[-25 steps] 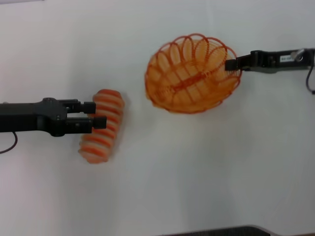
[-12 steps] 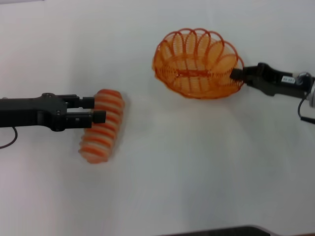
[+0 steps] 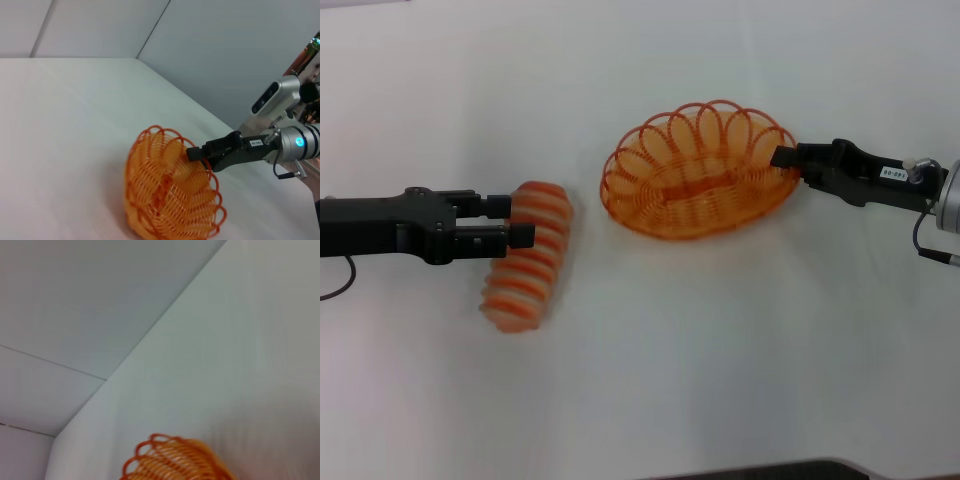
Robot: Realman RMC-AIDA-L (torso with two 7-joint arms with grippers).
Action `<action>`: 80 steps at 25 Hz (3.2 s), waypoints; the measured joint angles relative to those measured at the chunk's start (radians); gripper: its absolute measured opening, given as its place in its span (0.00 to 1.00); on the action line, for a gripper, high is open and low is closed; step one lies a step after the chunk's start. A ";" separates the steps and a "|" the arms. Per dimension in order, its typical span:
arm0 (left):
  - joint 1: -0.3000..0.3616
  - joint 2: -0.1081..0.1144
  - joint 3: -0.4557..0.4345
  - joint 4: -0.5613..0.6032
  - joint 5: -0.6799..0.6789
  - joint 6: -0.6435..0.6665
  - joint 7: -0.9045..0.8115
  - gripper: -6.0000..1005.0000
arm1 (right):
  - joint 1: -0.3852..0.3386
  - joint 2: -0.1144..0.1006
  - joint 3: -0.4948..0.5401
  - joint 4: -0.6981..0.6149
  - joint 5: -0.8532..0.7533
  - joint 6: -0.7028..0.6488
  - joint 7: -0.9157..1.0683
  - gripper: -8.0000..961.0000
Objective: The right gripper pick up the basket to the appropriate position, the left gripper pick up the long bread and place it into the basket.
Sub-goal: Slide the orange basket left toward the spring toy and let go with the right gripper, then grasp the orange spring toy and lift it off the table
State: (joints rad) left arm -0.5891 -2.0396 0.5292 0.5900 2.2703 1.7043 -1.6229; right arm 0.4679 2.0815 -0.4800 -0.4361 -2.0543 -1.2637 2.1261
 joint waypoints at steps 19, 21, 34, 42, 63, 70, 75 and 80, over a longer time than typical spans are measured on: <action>0.000 0.000 0.000 -0.001 0.000 -0.006 0.000 0.72 | -0.042 -0.008 0.024 -0.002 0.013 -0.099 -0.019 0.64; 0.000 0.001 0.000 -0.001 0.000 -0.006 0.000 0.72 | -0.048 -0.014 0.049 -0.005 0.013 -0.095 -0.044 0.64; 0.000 -0.001 0.000 -0.001 0.000 -0.007 -0.001 0.72 | -0.049 -0.063 0.237 -0.064 0.140 -0.376 -0.573 0.63; 0.001 -0.005 -0.002 -0.001 0.000 -0.008 -0.007 0.72 | 0.029 -0.188 0.057 -0.092 0.058 -0.636 -0.615 0.63; -0.016 -0.025 0.194 0.303 0.045 -0.042 -0.520 0.72 | 0.044 -0.157 -0.024 -0.171 -0.127 -0.526 -0.605 0.63; -0.027 -0.079 0.408 0.523 0.183 -0.057 -0.826 0.72 | 0.044 -0.150 -0.024 -0.171 -0.127 -0.495 -0.618 0.63; -0.066 -0.120 0.476 0.545 0.297 -0.100 -0.927 0.72 | 0.044 -0.144 -0.024 -0.171 -0.127 -0.473 -0.620 0.63; -0.071 -0.122 0.559 0.540 0.324 -0.154 -1.000 0.72 | 0.042 -0.143 -0.023 -0.171 -0.127 -0.467 -0.620 0.63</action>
State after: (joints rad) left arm -0.6602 -2.1614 1.0878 1.1296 2.5938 1.5502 -2.6233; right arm 0.5100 1.9387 -0.5031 -0.6074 -2.1813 -1.7306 1.5063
